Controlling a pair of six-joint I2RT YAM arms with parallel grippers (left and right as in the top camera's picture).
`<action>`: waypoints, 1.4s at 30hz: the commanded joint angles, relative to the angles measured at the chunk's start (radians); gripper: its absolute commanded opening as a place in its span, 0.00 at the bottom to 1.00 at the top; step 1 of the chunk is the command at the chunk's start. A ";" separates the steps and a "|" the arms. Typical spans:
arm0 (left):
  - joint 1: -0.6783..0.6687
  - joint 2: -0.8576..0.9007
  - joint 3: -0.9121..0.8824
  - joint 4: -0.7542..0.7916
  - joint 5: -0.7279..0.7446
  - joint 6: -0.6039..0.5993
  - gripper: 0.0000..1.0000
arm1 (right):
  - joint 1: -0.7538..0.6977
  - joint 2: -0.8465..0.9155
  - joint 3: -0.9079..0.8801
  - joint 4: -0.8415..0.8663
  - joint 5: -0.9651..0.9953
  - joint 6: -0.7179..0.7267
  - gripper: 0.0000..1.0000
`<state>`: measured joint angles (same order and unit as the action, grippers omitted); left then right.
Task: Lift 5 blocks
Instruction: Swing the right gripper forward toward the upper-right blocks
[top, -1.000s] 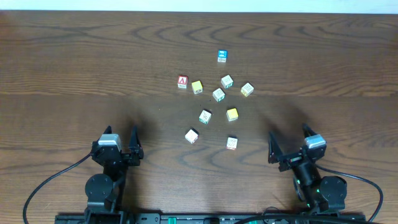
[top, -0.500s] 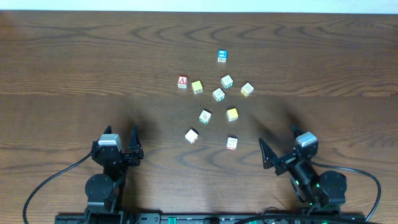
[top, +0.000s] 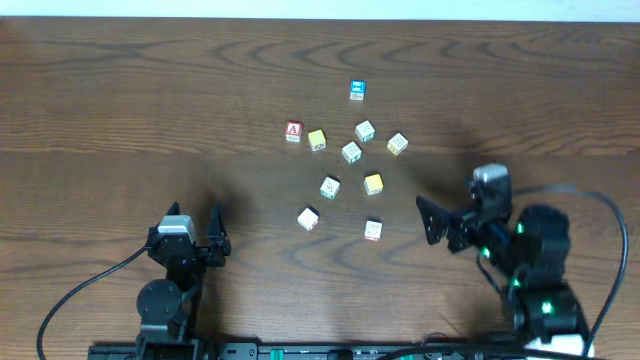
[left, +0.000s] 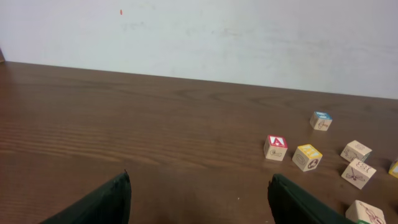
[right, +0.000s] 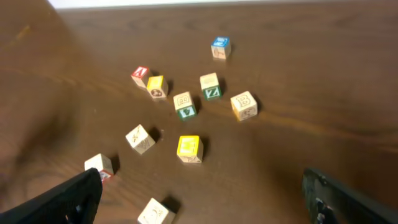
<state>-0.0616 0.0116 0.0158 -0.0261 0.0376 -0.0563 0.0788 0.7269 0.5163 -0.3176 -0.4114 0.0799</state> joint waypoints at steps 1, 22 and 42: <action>0.004 -0.008 -0.012 -0.045 -0.031 -0.009 0.71 | 0.038 0.132 0.140 -0.070 0.007 -0.056 0.99; 0.004 -0.008 -0.012 -0.045 -0.031 -0.009 0.71 | 0.290 0.571 0.648 -0.600 0.280 -0.027 0.99; 0.004 -0.008 -0.012 -0.045 -0.031 -0.009 0.71 | 0.266 0.948 0.770 -0.406 0.385 -0.216 0.99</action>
<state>-0.0616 0.0116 0.0158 -0.0261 0.0376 -0.0563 0.3508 1.6272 1.2133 -0.7280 -0.0406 -0.0616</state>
